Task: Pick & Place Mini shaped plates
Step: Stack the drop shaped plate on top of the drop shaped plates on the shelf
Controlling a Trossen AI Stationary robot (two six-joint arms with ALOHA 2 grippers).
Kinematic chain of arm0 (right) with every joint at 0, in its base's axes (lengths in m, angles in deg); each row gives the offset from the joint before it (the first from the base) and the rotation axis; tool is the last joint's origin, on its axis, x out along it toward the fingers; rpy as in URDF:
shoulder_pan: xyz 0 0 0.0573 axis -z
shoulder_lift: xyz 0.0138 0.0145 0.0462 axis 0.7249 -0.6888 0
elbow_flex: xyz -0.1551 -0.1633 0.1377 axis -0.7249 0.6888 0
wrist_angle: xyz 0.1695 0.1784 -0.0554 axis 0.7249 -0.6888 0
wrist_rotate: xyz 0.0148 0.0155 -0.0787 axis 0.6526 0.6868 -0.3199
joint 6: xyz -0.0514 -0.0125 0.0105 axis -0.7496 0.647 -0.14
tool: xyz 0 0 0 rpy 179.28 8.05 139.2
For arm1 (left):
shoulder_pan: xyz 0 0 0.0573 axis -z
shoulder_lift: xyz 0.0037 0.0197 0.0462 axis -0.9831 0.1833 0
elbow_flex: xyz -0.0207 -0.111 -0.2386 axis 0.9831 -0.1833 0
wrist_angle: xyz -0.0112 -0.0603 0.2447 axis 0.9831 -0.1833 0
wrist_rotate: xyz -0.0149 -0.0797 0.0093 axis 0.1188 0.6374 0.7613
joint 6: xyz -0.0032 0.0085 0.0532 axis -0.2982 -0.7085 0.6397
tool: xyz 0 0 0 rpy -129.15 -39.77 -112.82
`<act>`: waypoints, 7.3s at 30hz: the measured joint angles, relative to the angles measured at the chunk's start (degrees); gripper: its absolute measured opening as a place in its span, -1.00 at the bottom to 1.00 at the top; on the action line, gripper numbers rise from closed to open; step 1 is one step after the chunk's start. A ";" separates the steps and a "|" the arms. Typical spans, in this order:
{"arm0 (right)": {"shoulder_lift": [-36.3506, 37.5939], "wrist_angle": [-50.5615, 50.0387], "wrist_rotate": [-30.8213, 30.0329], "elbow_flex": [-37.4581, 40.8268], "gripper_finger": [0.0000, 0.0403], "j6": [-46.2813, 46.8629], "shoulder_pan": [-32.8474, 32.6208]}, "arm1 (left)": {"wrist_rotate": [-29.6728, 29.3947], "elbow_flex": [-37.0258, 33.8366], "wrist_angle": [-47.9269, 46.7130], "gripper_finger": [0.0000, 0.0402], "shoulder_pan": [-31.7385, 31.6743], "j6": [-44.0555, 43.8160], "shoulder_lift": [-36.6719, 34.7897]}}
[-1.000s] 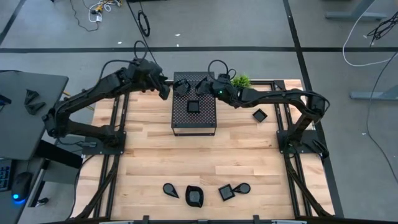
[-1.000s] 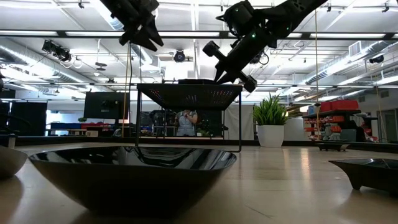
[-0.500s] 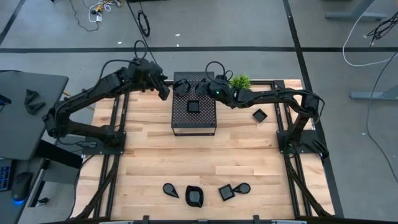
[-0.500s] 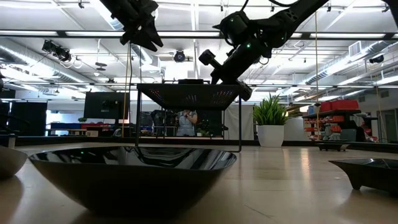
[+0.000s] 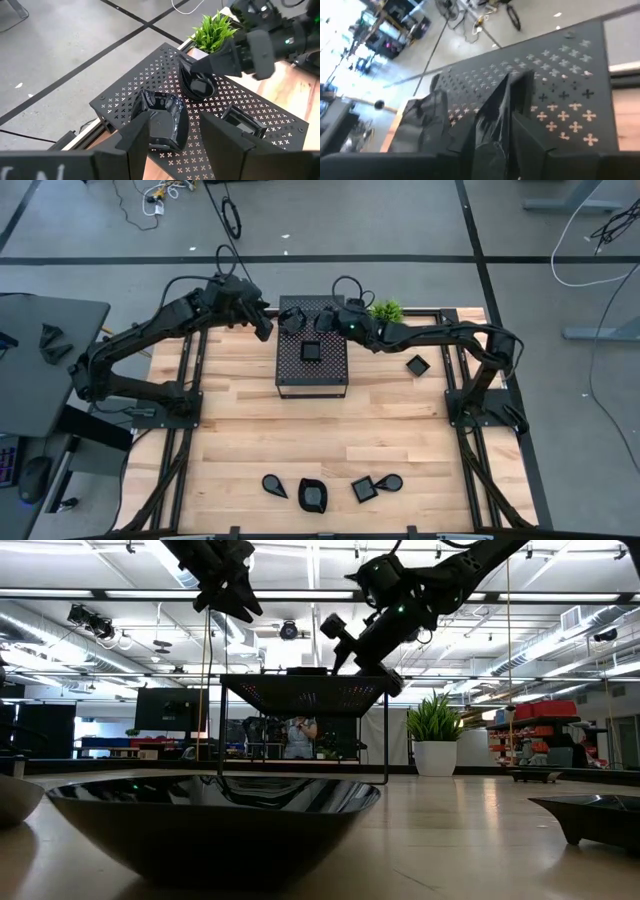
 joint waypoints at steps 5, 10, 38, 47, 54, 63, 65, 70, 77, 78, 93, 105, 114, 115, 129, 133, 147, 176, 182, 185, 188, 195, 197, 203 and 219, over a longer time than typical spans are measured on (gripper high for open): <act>3.29 -0.27 9.69 -0.02 -0.29 -4.38 1.26 | -0.01 0.00 -0.30 -0.12 0.00 -0.31 0.01; 6.02 -6.67 16.61 -0.02 -0.42 -4.69 2.43 | 0.01 0.00 -0.50 -0.12 0.00 -0.41 0.04; 5.64 -12.91 19.07 -0.03 -0.22 -31.62 3.23 | 0.01 0.00 -0.58 -0.12 0.00 -0.50 0.04; 4.06 -12.53 16.78 -0.04 -0.53 -32.97 2.89 | 0.01 0.00 -0.70 -0.12 0.00 -0.50 0.04; 4.42 -12.23 16.65 -0.04 -0.95 -32.34 2.59 | 0.00 0.00 -0.90 -0.12 0.00 -0.50 0.04; 6.12 -13.27 16.79 -0.04 -0.98 -30.77 2.58 | 0.01 0.00 -0.85 -0.12 0.02 -0.50 0.04; 7.59 -13.95 16.81 -0.04 -0.96 -30.08 2.80 | 0.01 0.00 -0.85 -0.12 0.02 -0.50 0.04; 9.67 -18.85 19.64 -0.04 -0.71 -29.97 3.73 | 0.01 0.00 -0.83 -0.12 0.02 -0.50 0.04; 7.75 -20.29 23.61 -0.02 -0.29 -36.97 3.32 | 0.00 0.00 -0.81 -0.12 0.02 -0.50 0.04; 7.47 -20.30 23.44 -0.02 -0.26 -37.64 3.14 | 0.01 0.00 -0.79 -0.12 0.02 -0.50 0.04; 6.98 -21.96 19.27 0.00 -0.96 -41.78 2.47 | 0.01 0.00 -0.82 -0.12 0.07 -0.55 0.04; 10.72 -21.79 19.20 0.00 -0.99 -23.81 2.56 | 0.03 0.00 -0.84 -0.12 0.07 -1.60 0.04; 7.12 -7.81 3.72 -0.04 -1.00 5.44 0.54 | 0.01 0.00 -0.81 -0.12 0.07 -1.51 0.04; 6.54 -7.45 2.34 -0.04 -1.00 7.47 0.31 | 0.03 0.00 -0.81 -0.12 0.07 -1.51 0.04; 2.30 -6.46 -4.86 -0.02 -1.00 12.78 -0.88 | 0.01 0.00 -0.85 -0.12 0.07 0.06 0.04; 1.62 -6.54 -6.02 -0.04 -1.00 13.55 -1.25 | 0.01 0.00 -0.80 -0.12 0.07 0.11 0.04; -2.03 -0.34 -3.99 0.00 -0.81 13.11 -1.42 | 0.01 0.00 -0.81 -0.12 0.04 0.11 0.04; 9.56 -10.65 17.58 0.00 -0.75 -7.12 0.01 | -0.01 -0.01 -0.84 -0.12 0.04 0.08 0.04; 12.42 -19.62 25.79 -0.02 -0.97 -8.92 0.77 | 0.01 0.00 -0.83 -0.12 0.04 0.07 0.04; 11.07 -23.92 23.80 -0.02 -0.97 -7.49 1.11 | 0.00 0.00 -0.84 -0.12 0.04 0.00 0.03; 9.15 -24.22 22.23 -0.02 -0.99 -6.19 1.23 | -0.01 0.00 -0.83 -0.12 0.04 -0.02 0.04; 7.17 -17.43 22.29 -0.02 -0.99 -4.75 1.18 | -0.01 -0.01 -0.83 -0.12 0.04 -0.04 0.04; 7.17 -17.00 22.30 -0.02 -0.99 -4.49 1.20 | -0.01 0.00 -0.81 -0.12 0.04 -0.04 0.04; 7.17 -16.00 24.74 -0.02 -0.99 -6.82 1.18 | -0.01 -0.01 -0.83 -0.12 0.04 -0.07 0.03; 9.40 -21.20 26.35 0.00 -1.00 -7.47 4.47 | -0.01 0.00 -0.83 -0.12 0.04 -0.09 0.04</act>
